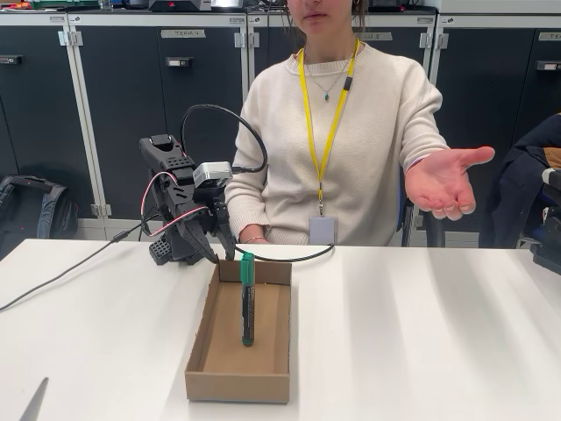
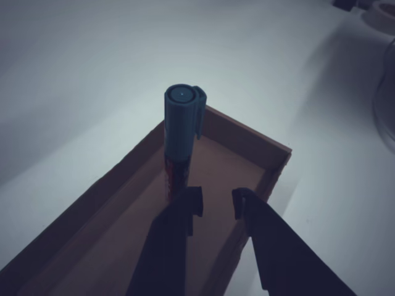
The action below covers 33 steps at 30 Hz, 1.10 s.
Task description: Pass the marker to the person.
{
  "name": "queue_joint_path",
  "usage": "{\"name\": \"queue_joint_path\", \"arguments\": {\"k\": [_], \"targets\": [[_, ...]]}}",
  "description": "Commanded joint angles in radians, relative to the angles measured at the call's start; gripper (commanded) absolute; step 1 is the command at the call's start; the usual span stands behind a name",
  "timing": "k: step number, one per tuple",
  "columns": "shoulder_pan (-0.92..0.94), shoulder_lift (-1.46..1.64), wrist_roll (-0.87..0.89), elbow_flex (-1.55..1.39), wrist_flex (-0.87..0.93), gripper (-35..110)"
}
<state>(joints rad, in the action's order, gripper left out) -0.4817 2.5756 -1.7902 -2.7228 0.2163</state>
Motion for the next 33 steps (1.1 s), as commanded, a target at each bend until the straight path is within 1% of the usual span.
{"name": "queue_joint_path", "arguments": {"k": [1,4,9,16,33], "targets": [[0.003,-0.006,0.008,0.017,-0.064,10],[0.005,-0.025,0.008,-0.002,-0.115,10],[0.003,-0.051,0.015,-0.008,-0.149,10],[-0.006,-0.087,0.018,-0.002,-0.152,10],[-0.095,-0.147,0.035,0.025,-0.196,10]]}}
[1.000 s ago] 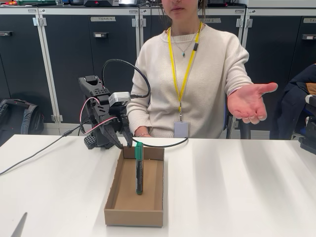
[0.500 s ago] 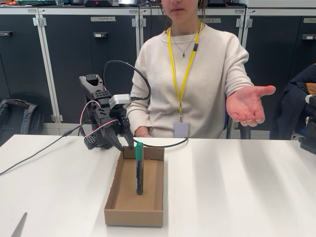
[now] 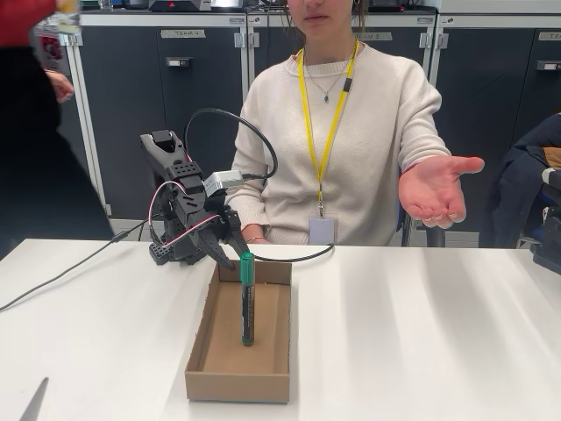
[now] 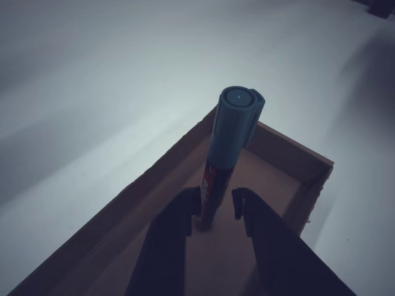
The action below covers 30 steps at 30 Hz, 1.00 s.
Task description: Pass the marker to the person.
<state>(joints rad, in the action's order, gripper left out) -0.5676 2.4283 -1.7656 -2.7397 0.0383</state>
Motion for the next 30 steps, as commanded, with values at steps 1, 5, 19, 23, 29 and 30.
{"name": "queue_joint_path", "arguments": {"k": [1,5,19,23,29,30], "targets": [[-0.011,-0.003,0.012,0.044,-0.015,10],[-0.014,-0.023,0.009,0.049,-0.032,11],[-0.006,-0.077,0.003,0.098,-0.078,13],[0.003,-0.089,-0.006,0.114,-0.089,13],[0.018,-0.1,-0.014,0.123,-0.104,13],[0.021,-0.1,-0.017,0.121,-0.107,13]]}}
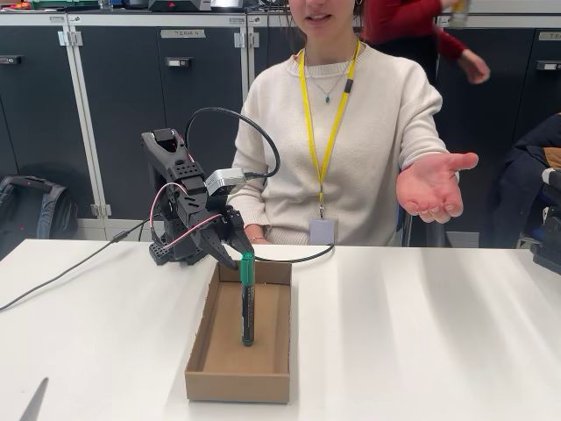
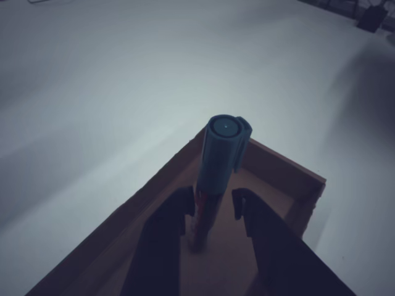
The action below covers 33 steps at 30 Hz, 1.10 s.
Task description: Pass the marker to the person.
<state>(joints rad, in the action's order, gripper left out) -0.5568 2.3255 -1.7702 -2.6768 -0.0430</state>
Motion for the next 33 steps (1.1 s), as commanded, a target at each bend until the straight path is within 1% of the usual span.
{"name": "queue_joint_path", "arguments": {"k": [1,33], "targets": [[0.014,0.002,-0.015,0.057,-0.032,13],[0.006,-0.106,0.0,0.11,-0.101,14]]}}
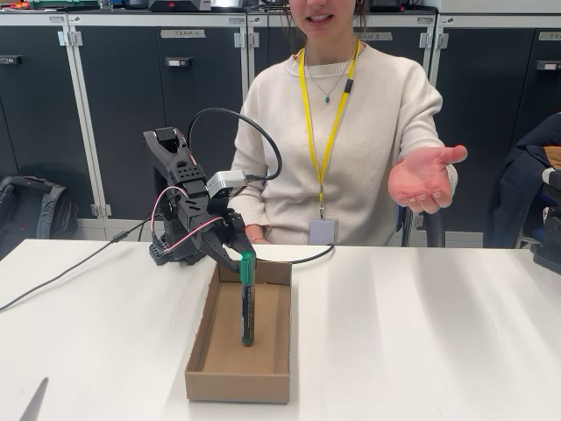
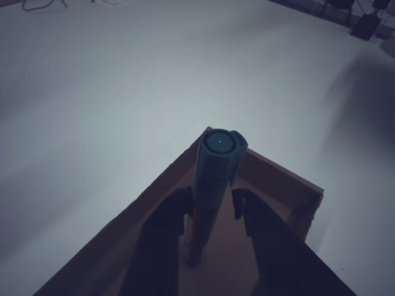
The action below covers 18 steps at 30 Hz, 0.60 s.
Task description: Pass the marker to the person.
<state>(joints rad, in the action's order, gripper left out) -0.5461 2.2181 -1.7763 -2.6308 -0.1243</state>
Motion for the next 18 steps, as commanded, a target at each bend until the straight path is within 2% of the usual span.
{"name": "queue_joint_path", "arguments": {"k": [1,18], "targets": [[-0.003,-0.002,0.006,0.066,-0.021,14],[0.009,-0.048,0.008,0.101,-0.043,14]]}}
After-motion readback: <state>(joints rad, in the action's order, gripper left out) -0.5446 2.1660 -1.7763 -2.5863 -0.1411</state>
